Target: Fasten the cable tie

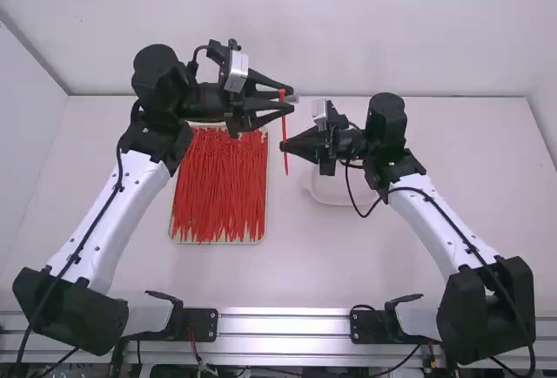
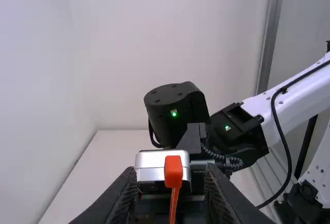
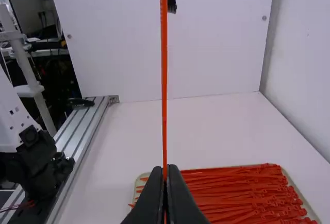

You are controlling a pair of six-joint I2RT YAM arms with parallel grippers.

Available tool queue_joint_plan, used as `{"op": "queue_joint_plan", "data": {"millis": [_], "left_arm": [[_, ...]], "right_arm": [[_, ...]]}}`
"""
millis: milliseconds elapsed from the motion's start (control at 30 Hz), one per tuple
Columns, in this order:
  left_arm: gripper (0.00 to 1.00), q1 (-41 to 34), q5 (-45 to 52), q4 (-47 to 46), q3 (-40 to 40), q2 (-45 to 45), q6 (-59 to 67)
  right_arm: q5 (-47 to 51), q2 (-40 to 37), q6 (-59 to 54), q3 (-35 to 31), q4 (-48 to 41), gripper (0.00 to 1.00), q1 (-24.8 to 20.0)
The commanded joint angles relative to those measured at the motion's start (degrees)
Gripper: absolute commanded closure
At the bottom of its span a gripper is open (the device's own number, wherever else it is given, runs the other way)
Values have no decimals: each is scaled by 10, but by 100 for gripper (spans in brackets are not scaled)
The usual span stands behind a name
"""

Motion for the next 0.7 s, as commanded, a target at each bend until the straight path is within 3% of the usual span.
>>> {"op": "queue_joint_plan", "data": {"millis": [0, 367, 433, 667], "left_arm": [[67, -5, 4, 4, -2, 1, -5], [75, -5, 3, 2, -2, 1, -5], [85, -5, 3, 3, -2, 2, -5], [98, -4, 4, 2, -2, 2, -6]], "right_arm": [[-3, 2, 2, 15, 1, 100, -6], [-4, 2, 2, 15, 1, 100, -10], [-4, 2, 2, 15, 1, 100, -6], [-4, 2, 1, 15, 0, 100, -7]]}}
